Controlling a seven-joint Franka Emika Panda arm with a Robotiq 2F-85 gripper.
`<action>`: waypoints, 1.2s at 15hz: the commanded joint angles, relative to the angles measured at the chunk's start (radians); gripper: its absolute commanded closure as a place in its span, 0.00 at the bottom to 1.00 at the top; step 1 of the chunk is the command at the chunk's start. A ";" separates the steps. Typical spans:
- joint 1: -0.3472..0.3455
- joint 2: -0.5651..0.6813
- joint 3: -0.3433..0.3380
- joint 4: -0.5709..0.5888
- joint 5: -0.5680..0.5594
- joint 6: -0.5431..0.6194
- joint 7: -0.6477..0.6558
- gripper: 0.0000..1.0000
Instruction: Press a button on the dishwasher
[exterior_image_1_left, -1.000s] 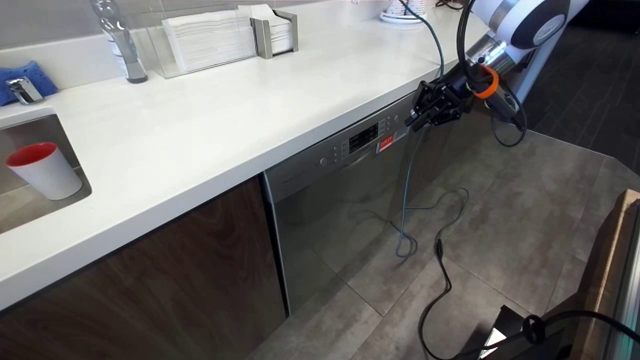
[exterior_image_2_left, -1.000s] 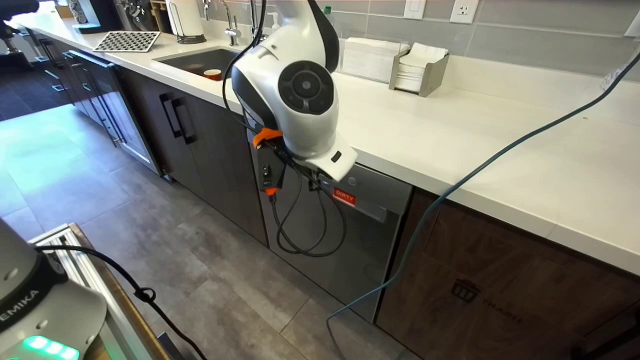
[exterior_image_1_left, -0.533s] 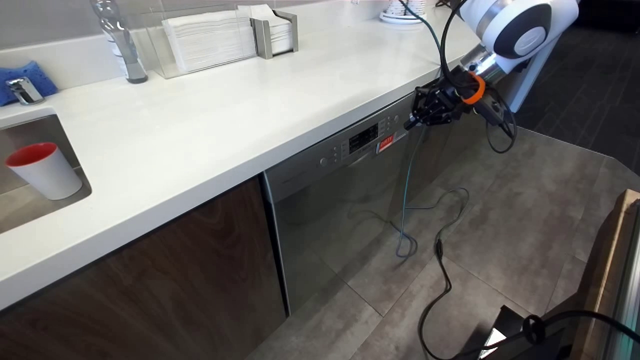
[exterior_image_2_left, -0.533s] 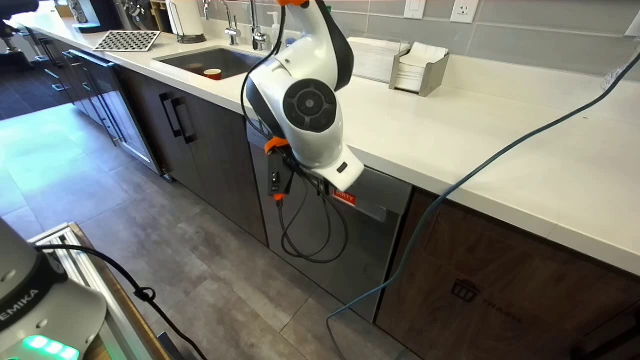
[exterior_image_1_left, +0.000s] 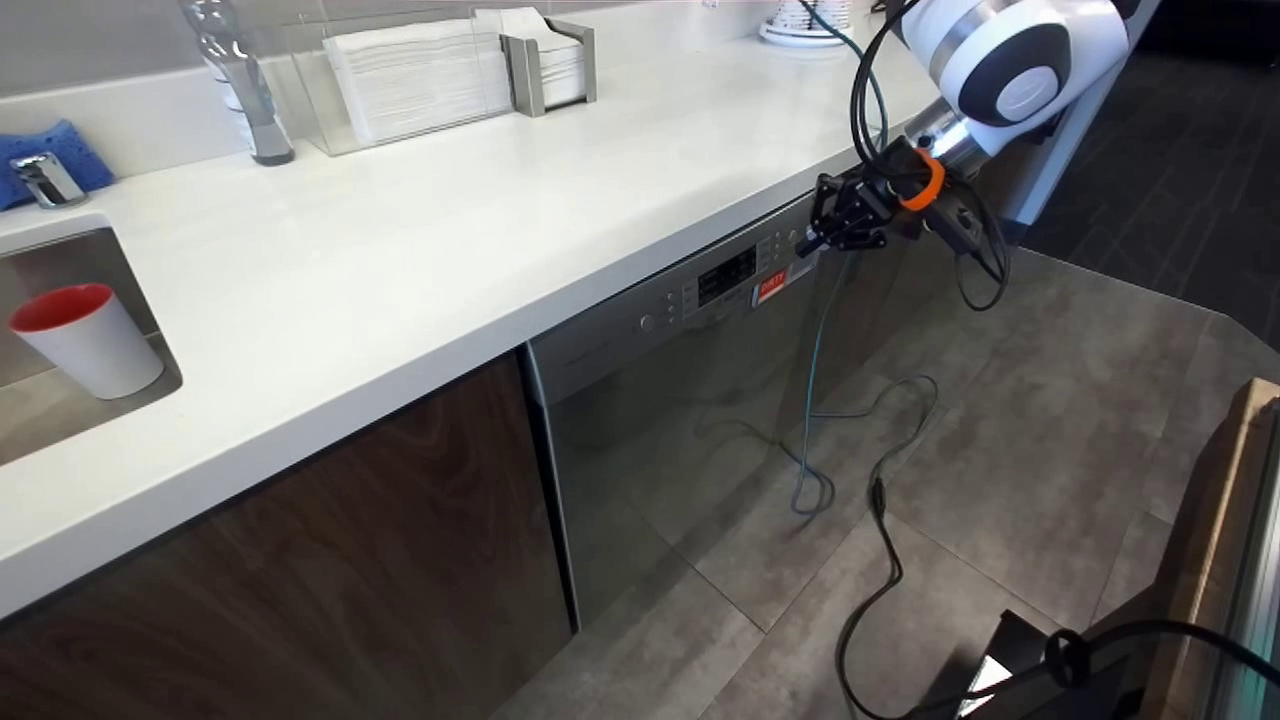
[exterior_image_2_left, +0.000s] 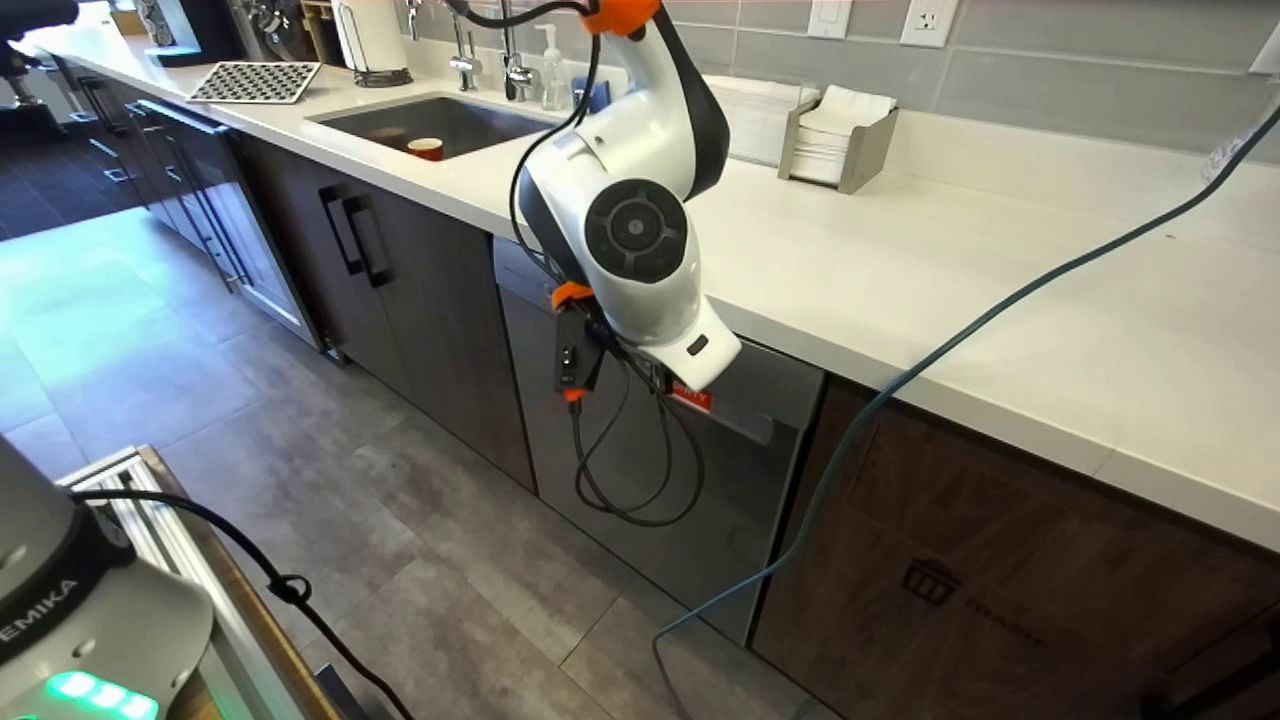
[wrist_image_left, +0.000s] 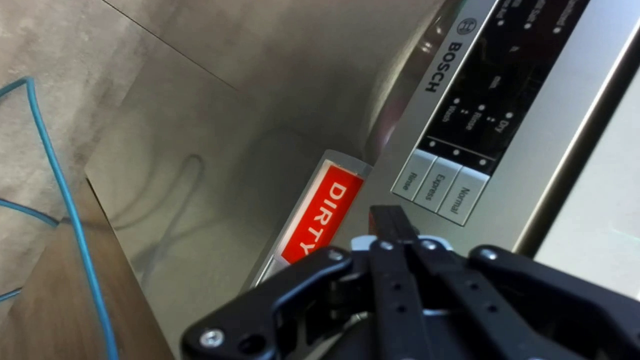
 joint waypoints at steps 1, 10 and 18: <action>-0.034 0.036 0.032 0.047 0.035 0.015 -0.018 1.00; -0.052 0.052 0.047 0.063 0.002 -0.004 0.005 1.00; -0.069 0.037 0.046 0.056 0.000 -0.034 0.011 1.00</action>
